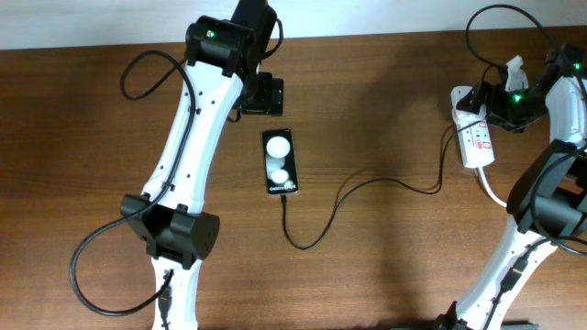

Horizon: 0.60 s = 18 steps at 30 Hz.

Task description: Plug charger to phone and switch on socket

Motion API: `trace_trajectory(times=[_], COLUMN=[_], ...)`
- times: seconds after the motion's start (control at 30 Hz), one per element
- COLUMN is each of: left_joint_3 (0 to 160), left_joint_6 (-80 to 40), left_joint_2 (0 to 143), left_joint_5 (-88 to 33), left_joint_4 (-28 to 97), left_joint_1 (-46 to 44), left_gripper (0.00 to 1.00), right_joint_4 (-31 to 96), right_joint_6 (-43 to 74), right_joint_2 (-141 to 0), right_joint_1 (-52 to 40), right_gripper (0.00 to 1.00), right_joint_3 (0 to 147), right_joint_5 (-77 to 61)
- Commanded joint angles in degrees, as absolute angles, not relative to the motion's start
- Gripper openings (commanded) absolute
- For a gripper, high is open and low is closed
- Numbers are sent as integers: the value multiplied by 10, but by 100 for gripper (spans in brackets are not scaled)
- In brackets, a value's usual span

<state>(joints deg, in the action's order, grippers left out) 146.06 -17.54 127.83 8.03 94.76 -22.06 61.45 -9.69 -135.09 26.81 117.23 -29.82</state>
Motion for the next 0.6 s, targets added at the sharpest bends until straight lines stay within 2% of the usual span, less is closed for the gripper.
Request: trace_trajectory(times=[0.0,0.57], left_joint_3=[1468,1468], left_joint_6=[-171,-171], left_joint_2=[1267,1267], left_joint_5=[90,90], left_joint_4=[948,948], left_joint_1=[-220,-220], left_gripper=[99,99], right_joint_4=[613,622], right_joint_6=[-107,-101], right_joint_2=[-1358,-1374], right_joint_1=[262,235], right_gripper=[99,99], right_joint_3=[1183,1182], right_joint_5=[-293,-291])
